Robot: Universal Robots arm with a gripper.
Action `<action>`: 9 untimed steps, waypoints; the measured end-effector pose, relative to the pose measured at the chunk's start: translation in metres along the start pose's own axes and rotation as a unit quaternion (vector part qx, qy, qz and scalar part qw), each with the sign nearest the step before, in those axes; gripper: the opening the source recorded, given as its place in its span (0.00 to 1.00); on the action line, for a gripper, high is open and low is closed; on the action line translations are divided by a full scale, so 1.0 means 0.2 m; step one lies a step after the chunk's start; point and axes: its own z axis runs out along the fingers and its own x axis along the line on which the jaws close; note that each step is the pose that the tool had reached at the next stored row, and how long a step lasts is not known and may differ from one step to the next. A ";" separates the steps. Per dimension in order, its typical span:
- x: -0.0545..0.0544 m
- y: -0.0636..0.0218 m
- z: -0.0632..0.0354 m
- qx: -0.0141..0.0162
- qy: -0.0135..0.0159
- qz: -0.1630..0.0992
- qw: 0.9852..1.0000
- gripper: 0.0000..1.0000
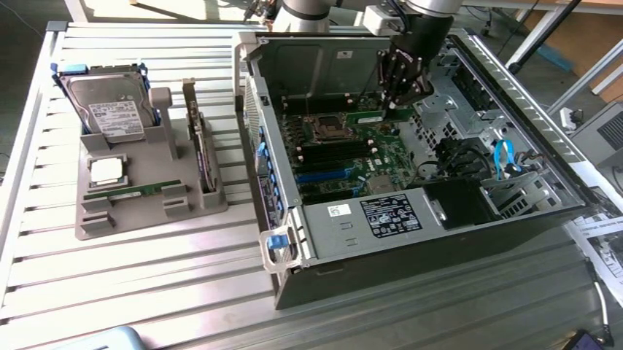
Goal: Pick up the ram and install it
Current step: 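Insert the ram into the slot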
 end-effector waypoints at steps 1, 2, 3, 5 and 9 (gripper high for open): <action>0.00 0.000 0.004 0.000 0.000 0.000 1.000 0.14; 0.00 0.000 0.006 0.000 0.000 0.000 1.000 0.14; 0.00 0.000 0.009 0.000 0.000 0.000 1.000 0.14; 0.00 0.000 0.016 0.000 0.000 0.000 1.000 0.14; 0.00 -0.001 0.026 0.000 0.000 0.000 1.000 0.14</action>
